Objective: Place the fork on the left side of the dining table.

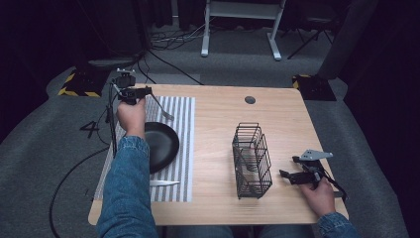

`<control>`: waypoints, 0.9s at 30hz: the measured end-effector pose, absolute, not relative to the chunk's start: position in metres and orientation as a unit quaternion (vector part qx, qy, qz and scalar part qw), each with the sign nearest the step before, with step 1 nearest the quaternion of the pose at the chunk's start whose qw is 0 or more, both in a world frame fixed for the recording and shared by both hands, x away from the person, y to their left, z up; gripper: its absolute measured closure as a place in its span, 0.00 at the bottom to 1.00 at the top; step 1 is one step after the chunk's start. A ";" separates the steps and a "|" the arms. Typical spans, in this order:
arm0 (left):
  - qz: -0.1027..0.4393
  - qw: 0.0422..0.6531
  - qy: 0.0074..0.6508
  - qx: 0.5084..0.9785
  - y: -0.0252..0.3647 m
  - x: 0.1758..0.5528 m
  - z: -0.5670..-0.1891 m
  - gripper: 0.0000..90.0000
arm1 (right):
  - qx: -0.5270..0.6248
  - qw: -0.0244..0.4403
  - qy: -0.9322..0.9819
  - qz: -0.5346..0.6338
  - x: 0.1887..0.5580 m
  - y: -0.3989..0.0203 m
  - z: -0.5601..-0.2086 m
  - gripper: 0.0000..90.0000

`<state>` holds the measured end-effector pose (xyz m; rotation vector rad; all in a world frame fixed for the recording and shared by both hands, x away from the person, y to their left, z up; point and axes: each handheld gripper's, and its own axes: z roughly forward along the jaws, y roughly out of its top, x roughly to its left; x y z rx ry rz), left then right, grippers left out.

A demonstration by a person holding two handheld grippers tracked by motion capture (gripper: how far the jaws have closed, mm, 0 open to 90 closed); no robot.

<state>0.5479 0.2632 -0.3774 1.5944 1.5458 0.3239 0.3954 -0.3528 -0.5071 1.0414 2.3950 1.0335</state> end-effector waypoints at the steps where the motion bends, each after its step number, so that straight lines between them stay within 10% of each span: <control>1: 0.129 0.433 0.622 0.639 0.265 0.548 -0.378 0.85 | 0.366 0.166 0.841 0.363 0.395 -0.353 -0.507 0.15; 27: 0.088 0.411 0.680 0.601 0.316 0.539 -0.430 0.66 | 0.366 0.166 0.841 0.363 0.396 -0.353 -0.507 0.15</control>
